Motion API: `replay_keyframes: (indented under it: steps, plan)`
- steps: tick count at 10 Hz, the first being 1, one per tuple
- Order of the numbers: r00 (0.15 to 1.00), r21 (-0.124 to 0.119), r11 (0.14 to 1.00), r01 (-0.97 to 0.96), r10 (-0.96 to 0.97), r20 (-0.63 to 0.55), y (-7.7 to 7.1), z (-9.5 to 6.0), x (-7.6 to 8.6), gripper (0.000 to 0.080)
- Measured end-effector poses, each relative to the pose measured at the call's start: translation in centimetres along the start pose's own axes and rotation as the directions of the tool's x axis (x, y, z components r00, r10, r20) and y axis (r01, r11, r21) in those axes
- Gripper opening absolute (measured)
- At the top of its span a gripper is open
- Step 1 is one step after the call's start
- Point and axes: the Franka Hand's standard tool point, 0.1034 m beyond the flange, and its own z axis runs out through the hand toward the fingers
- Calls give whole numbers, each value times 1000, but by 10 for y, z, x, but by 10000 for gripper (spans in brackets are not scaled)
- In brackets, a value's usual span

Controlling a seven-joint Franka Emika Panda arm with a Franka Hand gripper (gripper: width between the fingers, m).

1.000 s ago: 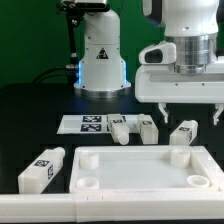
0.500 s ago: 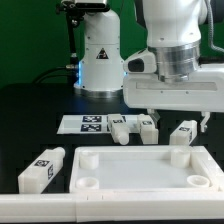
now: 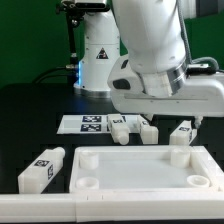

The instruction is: Assemble desk

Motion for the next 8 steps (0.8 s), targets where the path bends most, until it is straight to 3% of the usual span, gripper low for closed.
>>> replay_keyframes:
  steps: [1,2,3,4,8]
  plan:
    - [996,30,998,46,-48,77,-3,-4,11,649]
    - [991,38,997,70,-74,115,-6,-2,16,649]
    - [976,35,997,70,-76,202,-6,2,10,649]
    - [966,38,997,68,-75,247,-5,3,13,649]
    - [947,21,994,-108,96,306,-2,14,14,649]
